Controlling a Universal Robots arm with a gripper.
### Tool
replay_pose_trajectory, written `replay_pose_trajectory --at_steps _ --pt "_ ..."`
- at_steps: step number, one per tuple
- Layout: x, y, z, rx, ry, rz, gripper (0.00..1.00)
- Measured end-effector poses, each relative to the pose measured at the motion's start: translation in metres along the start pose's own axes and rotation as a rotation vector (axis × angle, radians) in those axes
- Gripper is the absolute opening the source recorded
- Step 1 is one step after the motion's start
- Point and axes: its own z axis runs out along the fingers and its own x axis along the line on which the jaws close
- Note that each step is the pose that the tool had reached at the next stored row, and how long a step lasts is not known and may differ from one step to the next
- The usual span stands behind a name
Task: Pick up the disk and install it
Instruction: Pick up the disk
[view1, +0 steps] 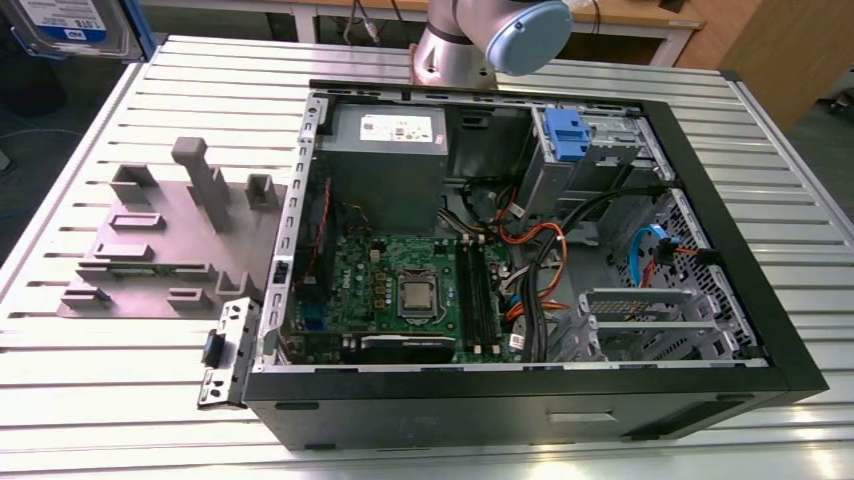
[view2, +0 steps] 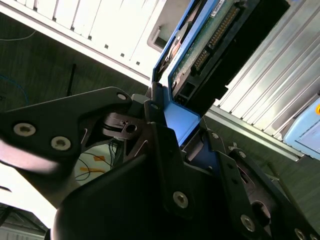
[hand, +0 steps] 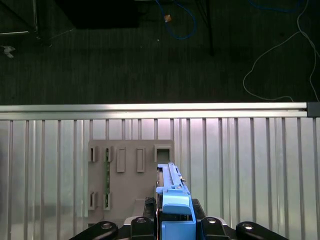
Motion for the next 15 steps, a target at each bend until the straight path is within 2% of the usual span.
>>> replay_pose_trajectory --at_steps 8,15 --pt "0.0000 0.0001 -0.0037 0.0000 0.0000 0.000 0.36" --pt "-0.0001 0.0000 -0.0038 0.0001 -0.0001 0.000 0.36"
